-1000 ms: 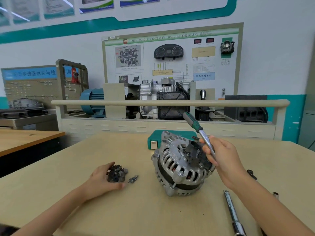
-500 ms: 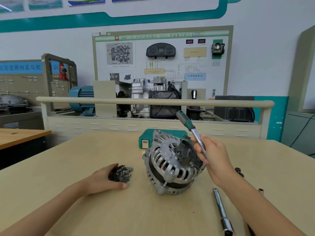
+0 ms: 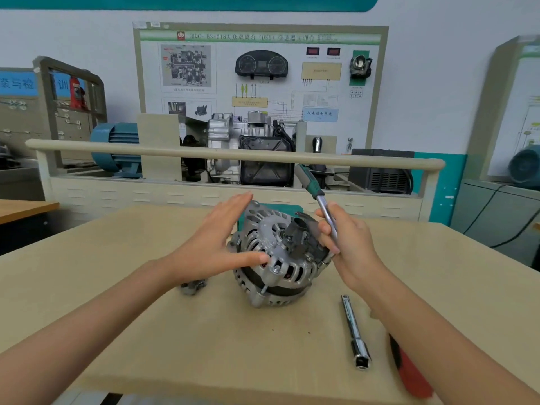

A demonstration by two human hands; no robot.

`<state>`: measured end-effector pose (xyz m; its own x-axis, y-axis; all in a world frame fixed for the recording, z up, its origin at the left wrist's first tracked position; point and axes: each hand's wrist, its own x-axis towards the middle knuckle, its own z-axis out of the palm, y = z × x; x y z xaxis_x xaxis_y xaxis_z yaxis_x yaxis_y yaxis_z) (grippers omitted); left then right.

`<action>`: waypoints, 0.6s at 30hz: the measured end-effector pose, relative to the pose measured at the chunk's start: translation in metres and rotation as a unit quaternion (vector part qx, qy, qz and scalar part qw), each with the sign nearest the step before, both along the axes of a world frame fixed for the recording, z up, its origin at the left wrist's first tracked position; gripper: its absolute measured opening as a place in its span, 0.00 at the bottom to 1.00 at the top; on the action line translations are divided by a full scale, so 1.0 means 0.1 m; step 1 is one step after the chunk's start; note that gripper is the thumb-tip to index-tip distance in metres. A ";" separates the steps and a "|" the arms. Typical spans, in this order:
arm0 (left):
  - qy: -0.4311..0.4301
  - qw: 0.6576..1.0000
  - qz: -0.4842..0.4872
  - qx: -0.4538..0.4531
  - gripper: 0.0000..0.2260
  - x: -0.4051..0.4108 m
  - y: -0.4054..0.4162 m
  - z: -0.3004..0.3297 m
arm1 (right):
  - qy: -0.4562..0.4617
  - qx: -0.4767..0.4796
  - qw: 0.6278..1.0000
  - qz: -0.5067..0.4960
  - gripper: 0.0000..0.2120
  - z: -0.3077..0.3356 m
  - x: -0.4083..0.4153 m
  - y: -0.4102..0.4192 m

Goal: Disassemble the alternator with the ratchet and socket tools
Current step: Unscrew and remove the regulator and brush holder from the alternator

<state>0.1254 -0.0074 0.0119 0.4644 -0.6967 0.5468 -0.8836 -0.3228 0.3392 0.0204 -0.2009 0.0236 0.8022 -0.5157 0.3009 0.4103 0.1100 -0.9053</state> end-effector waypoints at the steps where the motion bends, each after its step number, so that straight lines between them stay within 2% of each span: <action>1: -0.053 0.998 -0.010 0.035 0.47 -0.02 -0.10 0.04 | -0.005 -0.010 1.000 -0.003 0.12 0.01 -0.02 0.00; 3: -0.120 0.989 -0.009 0.085 0.47 -0.02 -0.25 0.08 | -0.018 -0.039 0.999 -0.015 0.11 0.03 -0.05 0.02; 5: -0.137 0.985 0.004 0.103 0.46 0.01 -0.31 0.07 | -0.034 -0.071 0.996 -0.031 0.11 0.07 -0.08 0.03; 10: -0.193 0.977 0.034 0.085 0.43 -0.02 -0.25 -0.06 | -0.060 -0.069 0.994 -0.053 0.12 0.20 -0.08 0.04; 15: -0.204 0.973 0.072 0.082 0.42 -0.13 -0.07 -0.23 | -0.102 0.004 0.994 -0.038 0.12 0.36 -0.10 0.05; 18: -0.204 0.972 0.093 0.070 0.41 -0.17 0.01 -0.30 | -0.131 0.071 0.989 0.011 0.12 0.54 -0.10 0.13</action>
